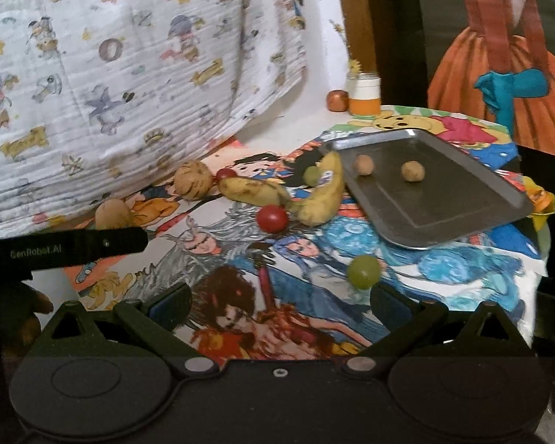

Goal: Organize fruits
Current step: 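Lift both tools away from the tray back over the fruits, then grasp the large pale speckled fruit with the left tool while the right tool grasps a red tomato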

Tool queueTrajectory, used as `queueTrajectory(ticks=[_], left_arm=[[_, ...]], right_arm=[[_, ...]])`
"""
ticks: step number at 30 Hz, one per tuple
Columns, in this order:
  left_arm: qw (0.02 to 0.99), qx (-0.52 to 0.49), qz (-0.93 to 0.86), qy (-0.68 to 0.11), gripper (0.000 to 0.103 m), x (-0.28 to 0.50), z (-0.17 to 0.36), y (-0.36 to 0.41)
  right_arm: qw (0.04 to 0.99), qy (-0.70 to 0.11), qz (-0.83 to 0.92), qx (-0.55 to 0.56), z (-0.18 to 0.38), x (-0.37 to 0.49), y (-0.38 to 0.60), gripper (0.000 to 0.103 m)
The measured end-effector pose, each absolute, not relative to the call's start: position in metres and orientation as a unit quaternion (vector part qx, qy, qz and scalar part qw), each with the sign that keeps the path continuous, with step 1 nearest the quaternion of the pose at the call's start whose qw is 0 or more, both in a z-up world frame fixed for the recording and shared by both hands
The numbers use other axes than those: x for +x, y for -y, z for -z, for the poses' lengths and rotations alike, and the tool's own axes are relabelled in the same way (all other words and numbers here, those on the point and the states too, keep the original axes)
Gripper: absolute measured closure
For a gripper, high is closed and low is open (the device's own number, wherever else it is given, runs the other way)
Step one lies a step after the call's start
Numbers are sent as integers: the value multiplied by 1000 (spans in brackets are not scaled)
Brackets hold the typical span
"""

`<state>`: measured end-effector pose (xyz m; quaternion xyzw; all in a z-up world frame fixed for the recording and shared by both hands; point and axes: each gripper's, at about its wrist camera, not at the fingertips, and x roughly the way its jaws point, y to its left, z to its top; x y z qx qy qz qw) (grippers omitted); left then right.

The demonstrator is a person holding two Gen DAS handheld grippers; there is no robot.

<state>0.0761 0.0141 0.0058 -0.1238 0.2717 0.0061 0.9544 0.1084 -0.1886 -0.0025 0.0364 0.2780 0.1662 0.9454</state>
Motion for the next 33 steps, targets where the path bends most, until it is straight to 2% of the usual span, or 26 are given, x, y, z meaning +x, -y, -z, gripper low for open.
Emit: queueTrajectory(ticks=[19,26,33], left_arm=[[946,-137,-95,-277,0,98,7,-77],[946,-134,-92,-280,0,120,14,-85],[950,-124,-85,-272,0,129,19,-83]], right_arm=[[933,-296,-202,43,2,182,139,1],[937,-299,-170,59,14,201,131,7],[942,-298,-153,32,20,207,118,6]])
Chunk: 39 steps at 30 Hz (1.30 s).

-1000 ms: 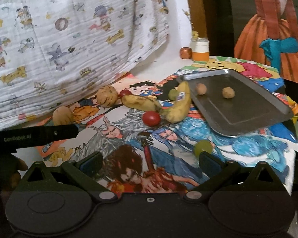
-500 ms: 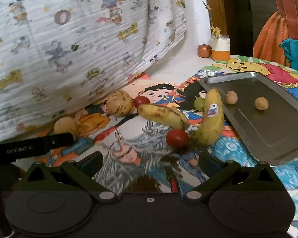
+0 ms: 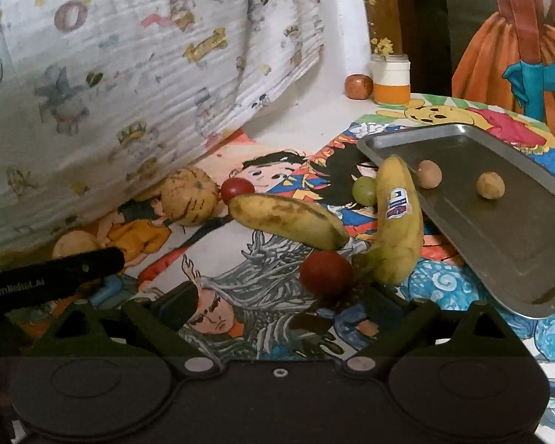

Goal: Organize fruits
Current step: 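Grasp the large pale speckled fruit with the left tool while the right tool grasps a red tomato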

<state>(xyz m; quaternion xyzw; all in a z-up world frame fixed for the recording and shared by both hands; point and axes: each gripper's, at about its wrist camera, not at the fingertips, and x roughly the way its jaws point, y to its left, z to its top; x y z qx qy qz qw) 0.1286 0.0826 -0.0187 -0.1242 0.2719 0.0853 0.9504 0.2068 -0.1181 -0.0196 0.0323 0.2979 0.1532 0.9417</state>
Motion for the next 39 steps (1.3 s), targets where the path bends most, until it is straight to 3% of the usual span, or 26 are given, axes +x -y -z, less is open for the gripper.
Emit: queueTrajectory(ticks=[15,20,24,26,33,39], left_arm=[[954,-127,-81,-260,18,126,20,-78],[954,-127,-75,-261,36,128,20,-76],[955,-121,-63,-263,43,131,22,-71],[955,-122,-60,-264,47,132,22,-71],[956,-120,-52,-264,48,134,23,-70],[955,-120,-52,-265,48,134,23,-69]], right_arm=[[943,-296,-150,43,20,209,119,22],[943,-295,-149,42,20,210,118,28],[943,-295,-149,41,19,212,117,30],[942,-296,-151,39,19,212,116,42],[943,-293,-154,26,19,212,111,53],[944,-293,-151,25,19,211,112,70]])
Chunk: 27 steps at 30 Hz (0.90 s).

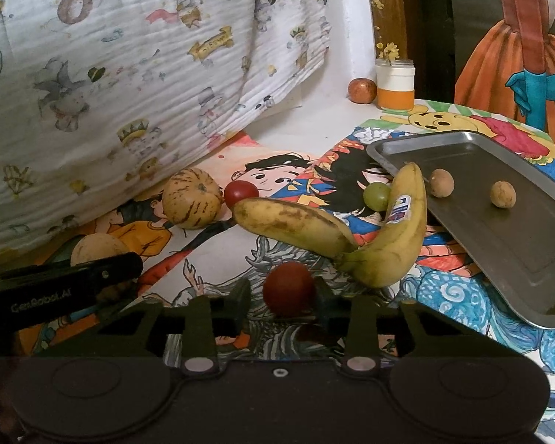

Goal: Organize fruits
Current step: 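Grasp the large pale speckled fruit with the left tool while the right tool grasps a red tomato, then carry the speckled fruit and red tomato onto the tray and open both tools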

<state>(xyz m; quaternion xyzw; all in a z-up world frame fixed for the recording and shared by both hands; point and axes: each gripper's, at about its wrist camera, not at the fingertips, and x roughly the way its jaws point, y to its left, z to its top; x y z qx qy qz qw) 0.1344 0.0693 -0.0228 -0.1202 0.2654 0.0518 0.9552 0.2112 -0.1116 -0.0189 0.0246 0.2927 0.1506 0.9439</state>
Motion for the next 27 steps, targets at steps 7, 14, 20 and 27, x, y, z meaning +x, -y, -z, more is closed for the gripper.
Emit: queueTrajectory(ticks=[7,14,20,27], left_arm=[[950,-133,-49,-278,49,135,19,-64],[944,-147,-38,-294,49,138,13,-51],[945,-141,-20,-293,49,147,0,-28],[952,-129,14,-277,49,169,-21,10]], right_arm=[[942,-292,-155,46,19,209,119,73],[943,-282,-161,79,15,196,137,73],[948,-258,-147,119,2,181,174,73],[957,-229,-109,142,-11,172,226,73]])
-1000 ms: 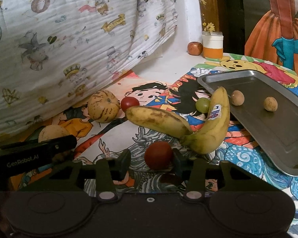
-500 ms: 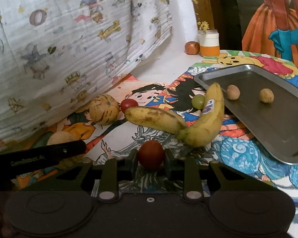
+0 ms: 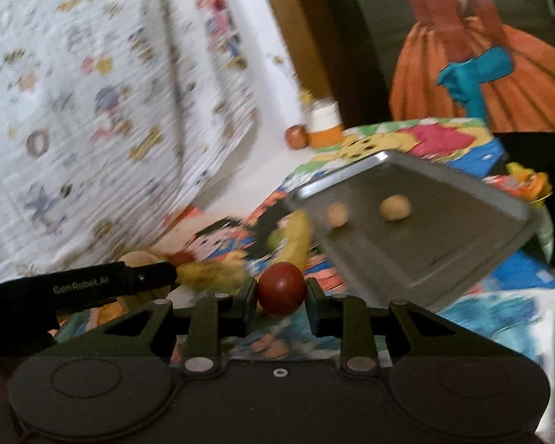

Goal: Organize fruits
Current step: 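Carry the speckled fruit and red tomato onto the tray and open both tools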

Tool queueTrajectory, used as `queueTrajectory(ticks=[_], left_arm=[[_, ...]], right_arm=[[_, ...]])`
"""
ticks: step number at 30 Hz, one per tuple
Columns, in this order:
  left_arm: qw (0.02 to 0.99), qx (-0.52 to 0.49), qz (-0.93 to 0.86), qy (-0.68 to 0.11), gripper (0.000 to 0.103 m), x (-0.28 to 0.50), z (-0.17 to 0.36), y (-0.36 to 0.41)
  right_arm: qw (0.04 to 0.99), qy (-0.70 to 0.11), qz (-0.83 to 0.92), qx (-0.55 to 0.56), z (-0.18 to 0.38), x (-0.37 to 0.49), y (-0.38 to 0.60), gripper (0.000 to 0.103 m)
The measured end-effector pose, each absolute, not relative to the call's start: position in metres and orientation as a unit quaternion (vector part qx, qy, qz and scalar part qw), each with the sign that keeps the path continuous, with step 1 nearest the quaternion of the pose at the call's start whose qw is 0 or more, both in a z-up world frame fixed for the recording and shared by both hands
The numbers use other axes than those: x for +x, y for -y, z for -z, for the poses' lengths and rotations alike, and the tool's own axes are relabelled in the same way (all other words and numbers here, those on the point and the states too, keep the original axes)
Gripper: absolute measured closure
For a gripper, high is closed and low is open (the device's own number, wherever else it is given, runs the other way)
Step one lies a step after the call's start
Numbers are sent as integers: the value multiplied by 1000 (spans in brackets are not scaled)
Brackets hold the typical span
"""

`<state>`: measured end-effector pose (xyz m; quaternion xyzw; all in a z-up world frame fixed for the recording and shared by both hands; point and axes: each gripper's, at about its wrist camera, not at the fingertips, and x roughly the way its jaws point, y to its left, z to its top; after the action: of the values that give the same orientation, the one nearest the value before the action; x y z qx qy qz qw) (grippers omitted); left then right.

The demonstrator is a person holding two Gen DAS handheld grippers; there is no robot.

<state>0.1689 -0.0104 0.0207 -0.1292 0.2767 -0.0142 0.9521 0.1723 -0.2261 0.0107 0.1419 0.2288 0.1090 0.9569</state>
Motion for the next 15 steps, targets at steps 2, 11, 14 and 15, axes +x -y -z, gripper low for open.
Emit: queueTrajectory(ticks=[2,11,14,15], left_arm=[[953,-127,29,-274,49,177,-26,23],[949,-113,86,-280,49,215,-34,80],[947,-107,100,-287,49,228,-32,94],[946,-105,104,-289,49,232,-31,98]], right_arm=[[960,-222,-92,141,-12,173,240,73],[962,-233,-40,133,-2,192,286,73],[962,-241,-35,124,2,198,289,73],[962,-244,-35,120,3,200,290,73]])
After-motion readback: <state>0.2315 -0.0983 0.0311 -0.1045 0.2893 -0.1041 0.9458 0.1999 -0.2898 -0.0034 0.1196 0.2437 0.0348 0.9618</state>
